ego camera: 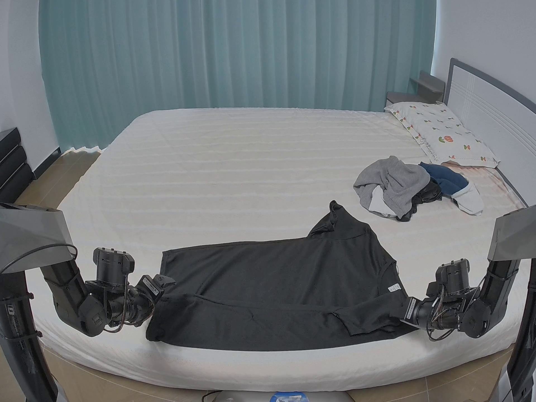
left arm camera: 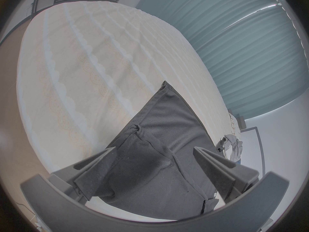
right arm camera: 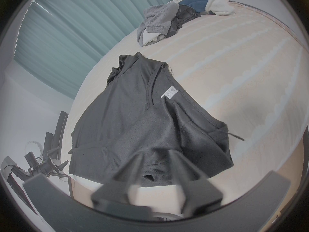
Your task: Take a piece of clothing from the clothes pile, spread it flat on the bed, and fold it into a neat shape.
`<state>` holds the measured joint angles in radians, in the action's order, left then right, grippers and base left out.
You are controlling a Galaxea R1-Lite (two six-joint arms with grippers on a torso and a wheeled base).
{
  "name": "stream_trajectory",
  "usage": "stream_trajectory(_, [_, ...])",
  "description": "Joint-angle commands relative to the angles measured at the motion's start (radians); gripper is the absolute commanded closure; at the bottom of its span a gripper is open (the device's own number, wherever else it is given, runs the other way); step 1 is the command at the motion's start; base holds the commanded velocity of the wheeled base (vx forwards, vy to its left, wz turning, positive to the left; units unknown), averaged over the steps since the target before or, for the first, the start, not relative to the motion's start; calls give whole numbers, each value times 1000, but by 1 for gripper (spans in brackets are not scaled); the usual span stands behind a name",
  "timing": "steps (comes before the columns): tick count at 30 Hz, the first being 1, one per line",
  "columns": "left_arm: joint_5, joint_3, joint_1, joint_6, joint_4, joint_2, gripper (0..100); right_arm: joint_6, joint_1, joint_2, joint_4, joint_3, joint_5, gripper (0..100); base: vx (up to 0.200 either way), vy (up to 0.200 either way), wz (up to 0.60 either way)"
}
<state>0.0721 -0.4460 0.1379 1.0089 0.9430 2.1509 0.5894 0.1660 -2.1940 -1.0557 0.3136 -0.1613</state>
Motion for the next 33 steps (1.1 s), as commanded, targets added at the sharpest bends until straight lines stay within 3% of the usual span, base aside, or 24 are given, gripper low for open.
stream_trajectory(1, [0, 0, 0, 0, 0, 1, 0, -10, -3, -1, 0, -7, 3, 100, 0, 0, 0])
stream_trajectory(20, [0, 0, 0, 2, 0, 1, 0, -83, -36, 19, 0, -25, 9, 100, 0, 0, 0])
stream_trajectory(21, [0, 0, 0, 2, 0, 1, 0, -83, -36, 19, -4, -22, 8, 0, 0, 0, 0])
stream_trajectory(29, [0, 1, -1, 2, 0, 0, 0, -43, -37, 25, -20, -8, -11, 0, 0, 0, 0])
stream_trajectory(33, [2, 1, -1, 3, 0, 0, 0, 17, -37, 46, -18, 4, -50, 0, 0, 0, 0])
